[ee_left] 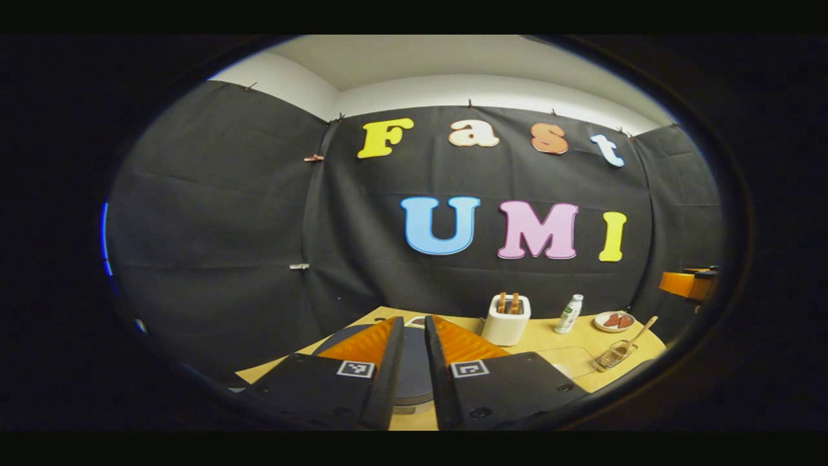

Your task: Close the left gripper, press the button to open the rice cooker; take a wooden spoon from the chopstick holder with the right hand, scoop a spoonful of rice and pour it into the rice cooker, then put the wooden spoon back into the chopstick holder.

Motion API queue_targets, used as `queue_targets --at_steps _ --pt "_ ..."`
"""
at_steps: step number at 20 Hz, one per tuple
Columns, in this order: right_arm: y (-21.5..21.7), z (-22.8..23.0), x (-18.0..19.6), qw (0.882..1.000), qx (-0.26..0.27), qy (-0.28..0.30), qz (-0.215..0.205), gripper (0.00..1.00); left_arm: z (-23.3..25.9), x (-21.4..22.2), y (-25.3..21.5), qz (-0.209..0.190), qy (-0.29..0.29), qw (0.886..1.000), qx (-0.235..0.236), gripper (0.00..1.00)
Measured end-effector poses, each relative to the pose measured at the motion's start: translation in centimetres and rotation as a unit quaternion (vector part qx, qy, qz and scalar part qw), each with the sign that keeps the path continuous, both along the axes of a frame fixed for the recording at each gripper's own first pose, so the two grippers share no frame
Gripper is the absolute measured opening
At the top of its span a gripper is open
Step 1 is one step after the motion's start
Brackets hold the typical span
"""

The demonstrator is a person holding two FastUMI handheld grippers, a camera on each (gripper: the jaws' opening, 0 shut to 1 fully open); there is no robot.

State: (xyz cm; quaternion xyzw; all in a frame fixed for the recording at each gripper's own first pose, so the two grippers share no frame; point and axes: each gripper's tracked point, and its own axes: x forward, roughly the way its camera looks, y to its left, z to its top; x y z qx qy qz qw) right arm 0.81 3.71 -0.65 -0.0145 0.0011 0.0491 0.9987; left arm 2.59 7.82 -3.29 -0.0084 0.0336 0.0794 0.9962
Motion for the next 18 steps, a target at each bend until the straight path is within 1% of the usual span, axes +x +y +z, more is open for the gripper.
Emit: queue_targets --at_steps 1,2,3,6,7,12,13,14,16,17,18 --pt "0.2 -0.1 0.1 1.0 -0.001 0.001 0.001 0.96 -0.3 0.2 0.3 -0.002 0.003 1.0 -0.007 0.24" --pt "0.5 -0.3 0.1 1.0 -0.002 0.003 0.002 0.96 -0.9 0.4 0.6 -0.001 0.011 1.0 -0.013 0.22" --pt "0.7 -0.4 0.2 1.0 -0.002 0.006 0.003 0.96 -2.1 0.6 1.2 0.001 0.025 1.0 -0.018 0.18" --pt "1.2 -0.8 0.4 1.0 -0.004 0.01 0.005 0.96 -4.4 1.3 2.7 0.004 0.053 0.998 -0.038 0.16" --pt "1.4 -0.8 0.4 1.0 -0.004 0.01 0.005 0.96 -5.2 1.5 3.2 0.009 0.062 0.997 -0.041 0.17" --pt "2.0 -1.3 0.6 1.0 -0.008 0.013 0.006 0.96 -9.0 2.4 4.3 -0.002 0.105 0.992 -0.066 0.12" --pt "2.1 -1.4 0.6 1.0 -0.009 0.014 0.006 0.96 -9.9 2.5 4.5 -0.003 0.116 0.991 -0.068 0.05" --pt "2.1 -1.6 0.6 1.0 -0.009 0.016 0.005 0.96 -10.7 2.6 4.7 -0.003 0.126 0.989 -0.075 0.1" --pt "2.1 -1.6 0.8 1.0 -0.008 0.017 0.004 0.96 -12.4 2.8 5.1 0.003 0.147 0.985 -0.085 0.1" --pt "2.1 -1.5 0.8 1.0 -0.008 0.016 0.002 0.96 -13.0 2.9 5.4 0.007 0.153 0.984 -0.087 0.06" --pt "2.0 -1.5 0.9 1.0 -0.008 0.016 0.001 0.96 -13.5 3.0 5.4 0.008 0.16 0.983 -0.087 0.05"
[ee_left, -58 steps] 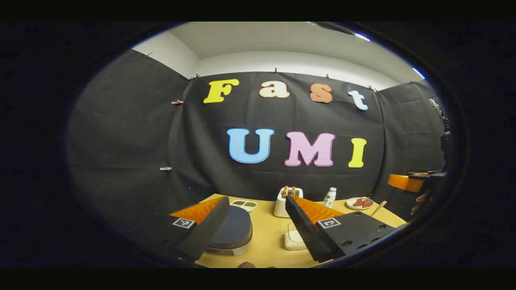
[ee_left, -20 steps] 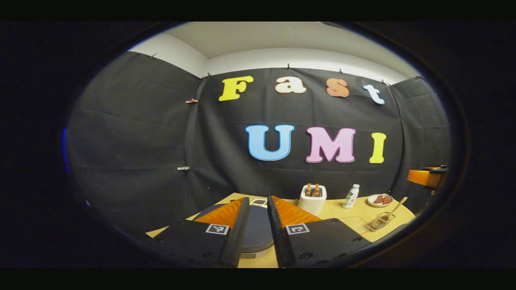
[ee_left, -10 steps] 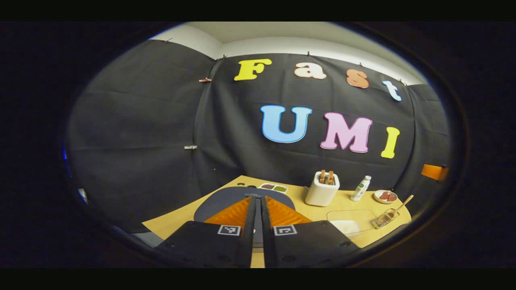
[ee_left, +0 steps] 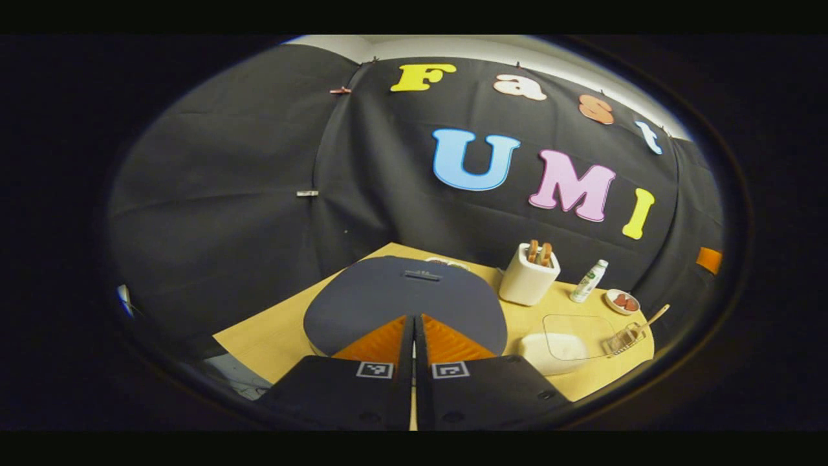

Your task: Close the left gripper, press the button to open the rice cooker; take a wooden spoon from the chopstick holder with the right hand, scoop a spoonful of rice and pour it into the rice cooker, then put the wooden spoon back into the chopstick holder.

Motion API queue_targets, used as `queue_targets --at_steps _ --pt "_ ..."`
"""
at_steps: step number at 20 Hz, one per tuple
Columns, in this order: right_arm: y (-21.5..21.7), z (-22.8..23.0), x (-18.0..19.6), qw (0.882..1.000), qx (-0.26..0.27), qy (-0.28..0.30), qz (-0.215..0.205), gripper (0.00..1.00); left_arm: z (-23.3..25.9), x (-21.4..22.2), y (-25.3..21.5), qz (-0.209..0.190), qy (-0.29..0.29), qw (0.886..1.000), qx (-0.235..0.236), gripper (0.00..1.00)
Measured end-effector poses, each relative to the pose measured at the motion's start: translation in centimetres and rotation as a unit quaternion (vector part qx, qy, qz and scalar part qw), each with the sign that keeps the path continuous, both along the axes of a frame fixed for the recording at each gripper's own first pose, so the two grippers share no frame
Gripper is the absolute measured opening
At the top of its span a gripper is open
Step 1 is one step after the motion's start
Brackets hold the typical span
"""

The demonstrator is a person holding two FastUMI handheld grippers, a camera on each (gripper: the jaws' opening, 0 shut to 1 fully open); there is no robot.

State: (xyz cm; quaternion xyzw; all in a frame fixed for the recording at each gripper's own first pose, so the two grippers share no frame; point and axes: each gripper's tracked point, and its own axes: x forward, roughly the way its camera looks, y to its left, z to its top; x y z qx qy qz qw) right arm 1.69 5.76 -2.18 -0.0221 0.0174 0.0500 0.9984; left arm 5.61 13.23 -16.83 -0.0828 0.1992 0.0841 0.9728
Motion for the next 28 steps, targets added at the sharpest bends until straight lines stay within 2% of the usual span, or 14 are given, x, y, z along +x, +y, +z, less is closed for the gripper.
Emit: queue_targets --at_steps 3,4,8,9,10,13,14,18,20,21,23,27,28 --pt "0.0 -0.2 0.1 1.0 -0.001 0.002 -0.002 0.96 -1.3 0.3 0.1 -0.007 0.017 1.0 0.014 0.1" --pt "0.0 -0.2 0.3 1.0 -0.001 0.002 -0.002 0.96 -1.9 0.2 0.0 -0.012 0.025 0.999 0.016 0.07" --pt "-0.3 0.0 0.3 1.0 -0.003 0.0 -0.005 0.96 -2.4 0.0 -0.1 -0.015 0.031 0.999 0.022 0.11" --pt "-0.3 0.0 0.3 1.0 -0.002 0.001 -0.005 0.96 -2.3 0.0 -0.1 -0.013 0.031 0.999 0.019 0.06" --pt "-0.3 -0.1 0.3 1.0 -0.002 0.002 -0.005 0.96 -2.4 0.0 -0.2 -0.012 0.03 0.999 0.018 0.08" --pt "-0.3 0.1 0.3 1.0 -0.003 0.0 -0.002 0.96 -2.5 -0.1 -0.2 -0.014 0.026 0.999 0.024 0.06" --pt "-0.2 0.1 0.3 1.0 -0.003 0.0 -0.001 0.96 -2.7 -0.1 -0.1 -0.012 0.026 0.999 0.021 0.08" --pt "-0.2 0.3 0.0 1.0 -0.006 -0.002 0.003 0.96 -2.7 -0.1 -0.4 -0.003 0.02 1.0 -0.009 0.06" --pt "-0.3 0.3 -0.1 1.0 -0.006 -0.003 0.003 0.96 -2.9 -0.1 -0.4 -0.003 0.015 1.0 -0.001 0.05" --pt "-0.4 0.3 -0.1 1.0 -0.005 -0.001 0.003 0.96 -3.2 -0.1 -0.4 -0.002 0.023 1.0 0.005 0.1" --pt "-0.4 0.2 -0.2 1.0 -0.003 0.001 0.003 0.96 -3.5 -0.3 -0.4 -0.006 0.022 0.999 0.026 0.1" --pt "-0.2 0.4 -0.4 1.0 -0.004 -0.002 0.009 0.96 -2.7 -0.3 -0.3 -0.003 0.02 0.999 0.03 0.05" --pt "-0.1 0.4 -0.5 1.0 -0.004 -0.002 0.01 0.96 -2.7 -0.3 -0.4 -0.003 0.021 0.999 0.038 0.09"
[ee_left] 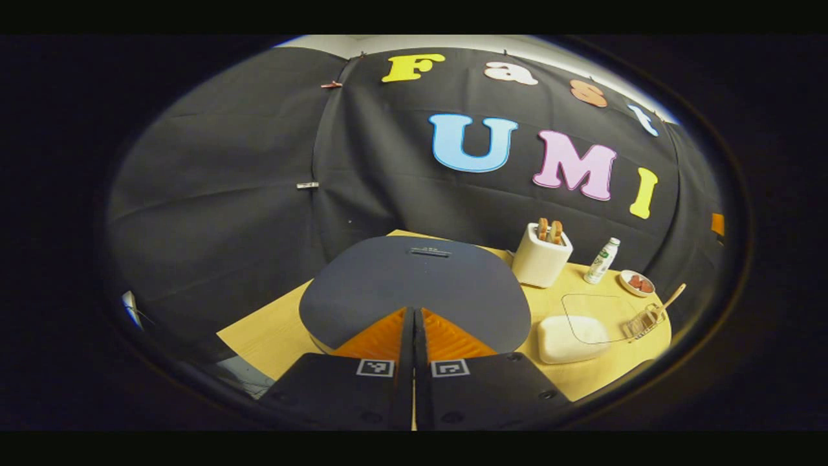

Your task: Close the left gripper, press the button to open the rice cooker; take a wooden spoon from the chopstick holder with the right hand, scoop a spoonful of rice and pour it into the rice cooker, then put the wooden spoon back into the chopstick holder.

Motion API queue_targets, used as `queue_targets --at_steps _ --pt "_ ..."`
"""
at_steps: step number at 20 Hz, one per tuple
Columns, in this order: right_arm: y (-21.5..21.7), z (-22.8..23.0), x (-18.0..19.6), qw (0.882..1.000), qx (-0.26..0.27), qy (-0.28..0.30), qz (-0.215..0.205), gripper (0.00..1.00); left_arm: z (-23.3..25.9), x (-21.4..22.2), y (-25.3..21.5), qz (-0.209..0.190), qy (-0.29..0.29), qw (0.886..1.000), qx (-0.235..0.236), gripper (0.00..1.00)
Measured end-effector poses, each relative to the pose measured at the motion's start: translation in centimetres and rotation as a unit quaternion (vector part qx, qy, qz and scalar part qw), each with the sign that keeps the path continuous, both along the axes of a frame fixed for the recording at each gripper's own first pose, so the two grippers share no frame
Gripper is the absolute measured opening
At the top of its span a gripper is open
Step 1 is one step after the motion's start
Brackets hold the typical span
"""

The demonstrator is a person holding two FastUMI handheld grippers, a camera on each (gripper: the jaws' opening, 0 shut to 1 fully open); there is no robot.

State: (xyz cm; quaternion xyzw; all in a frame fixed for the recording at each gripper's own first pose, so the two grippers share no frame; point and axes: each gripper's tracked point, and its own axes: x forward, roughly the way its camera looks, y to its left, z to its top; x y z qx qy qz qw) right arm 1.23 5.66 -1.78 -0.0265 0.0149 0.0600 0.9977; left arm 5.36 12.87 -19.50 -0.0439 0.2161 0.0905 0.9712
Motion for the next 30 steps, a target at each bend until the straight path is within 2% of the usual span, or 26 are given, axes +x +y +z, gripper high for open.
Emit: queue_targets --at_steps 7,12,14,16,18,20,22,26,30 --pt "-0.5 0.2 -0.4 1.0 -0.004 0.0 0.001 0.96 3.1 0.4 -0.4 -0.001 -0.012 0.999 0.051 0.08" --pt "-1.1 0.1 -0.5 1.0 0.001 0.003 -0.004 0.96 7.1 0.8 -1.3 -0.012 -0.044 0.995 0.084 0.17" --pt "-1.3 0.1 -0.4 1.0 0.003 0.001 -0.006 0.96 8.4 0.9 -1.9 -0.02 -0.055 0.994 0.091 0.26" --pt "-1.5 0.0 -0.4 1.0 0.006 0.004 -0.007 0.96 9.5 0.7 -2.1 -0.018 -0.065 0.993 0.1 0.44" --pt "-1.8 0.0 -0.5 1.0 0.008 0.004 -0.01 0.96 11.3 0.4 -2.3 -0.013 -0.088 0.989 0.115 0.58" --pt "-2.3 0.0 -0.5 1.0 0.009 0.004 -0.013 0.96 13.2 0.1 -2.8 -0.012 -0.115 0.984 0.132 0.62" --pt "-2.5 0.1 -0.5 1.0 0.011 0.003 -0.015 0.96 14.0 0.7 -3.1 -0.017 -0.13 0.981 0.142 0.6" --pt "-3.1 0.0 -0.2 1.0 0.01 0.003 -0.02 0.96 14.4 -0.3 -4.0 -0.024 -0.133 0.981 0.142 0.69" --pt "-5.0 -0.3 0.6 0.999 0.012 0.007 -0.036 0.96 15.1 -1.1 -4.4 -0.02 -0.142 0.98 0.138 0.7"
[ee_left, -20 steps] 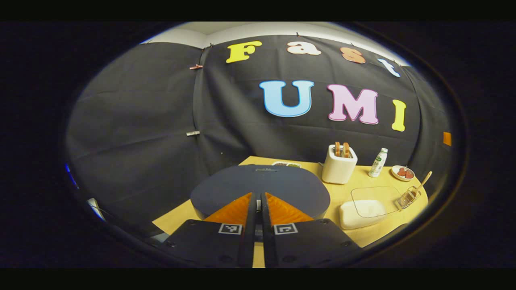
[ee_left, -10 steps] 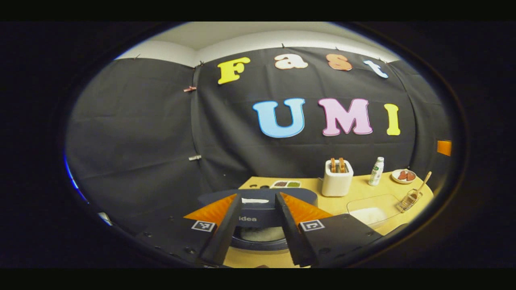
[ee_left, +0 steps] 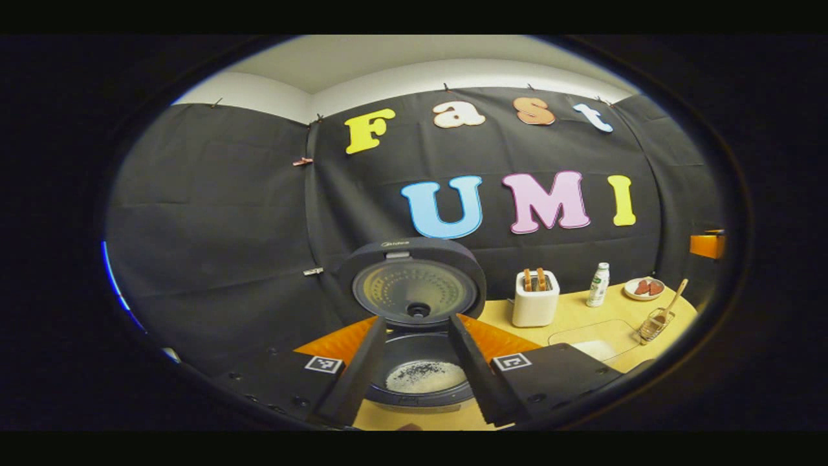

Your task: Close the left gripper, press the button to open the rice cooker; take a wooden spoon from the chopstick holder with the right hand, scoop a spoonful of rice and pour it into the rice cooker, then put the wooden spoon back into the chopstick holder.

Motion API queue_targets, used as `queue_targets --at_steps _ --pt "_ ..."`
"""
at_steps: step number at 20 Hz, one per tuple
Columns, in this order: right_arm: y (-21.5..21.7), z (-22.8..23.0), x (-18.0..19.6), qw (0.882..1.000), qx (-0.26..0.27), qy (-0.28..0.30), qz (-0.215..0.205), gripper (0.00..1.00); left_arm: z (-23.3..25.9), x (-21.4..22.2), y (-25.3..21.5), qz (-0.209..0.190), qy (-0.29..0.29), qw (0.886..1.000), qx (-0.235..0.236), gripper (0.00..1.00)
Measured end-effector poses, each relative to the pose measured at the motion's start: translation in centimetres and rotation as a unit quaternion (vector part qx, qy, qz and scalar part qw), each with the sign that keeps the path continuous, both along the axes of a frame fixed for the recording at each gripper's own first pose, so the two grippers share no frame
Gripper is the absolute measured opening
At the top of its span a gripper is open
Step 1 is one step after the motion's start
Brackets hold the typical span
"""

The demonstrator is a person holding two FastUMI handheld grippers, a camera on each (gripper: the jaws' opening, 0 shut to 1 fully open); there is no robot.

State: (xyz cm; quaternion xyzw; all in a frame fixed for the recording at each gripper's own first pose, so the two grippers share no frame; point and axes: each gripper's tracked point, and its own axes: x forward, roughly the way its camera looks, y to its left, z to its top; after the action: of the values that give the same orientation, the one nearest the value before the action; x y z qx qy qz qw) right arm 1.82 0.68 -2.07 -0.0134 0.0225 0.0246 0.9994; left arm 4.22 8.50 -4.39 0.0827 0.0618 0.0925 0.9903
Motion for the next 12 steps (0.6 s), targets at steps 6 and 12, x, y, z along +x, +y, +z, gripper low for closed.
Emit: queue_targets --at_steps 6,12 --pt "-2.2 -1.0 1.6 0.999 0.025 0.018 -0.016 0.96 1.0 -1.1 -1.5 -0.01 -0.02 1.0 -0.008 0.72" --pt "-5.5 -3.9 3.6 0.998 0.024 0.043 -0.033 0.96 1.6 -1.8 -1.9 0.003 -0.025 1.0 -0.019 0.78"
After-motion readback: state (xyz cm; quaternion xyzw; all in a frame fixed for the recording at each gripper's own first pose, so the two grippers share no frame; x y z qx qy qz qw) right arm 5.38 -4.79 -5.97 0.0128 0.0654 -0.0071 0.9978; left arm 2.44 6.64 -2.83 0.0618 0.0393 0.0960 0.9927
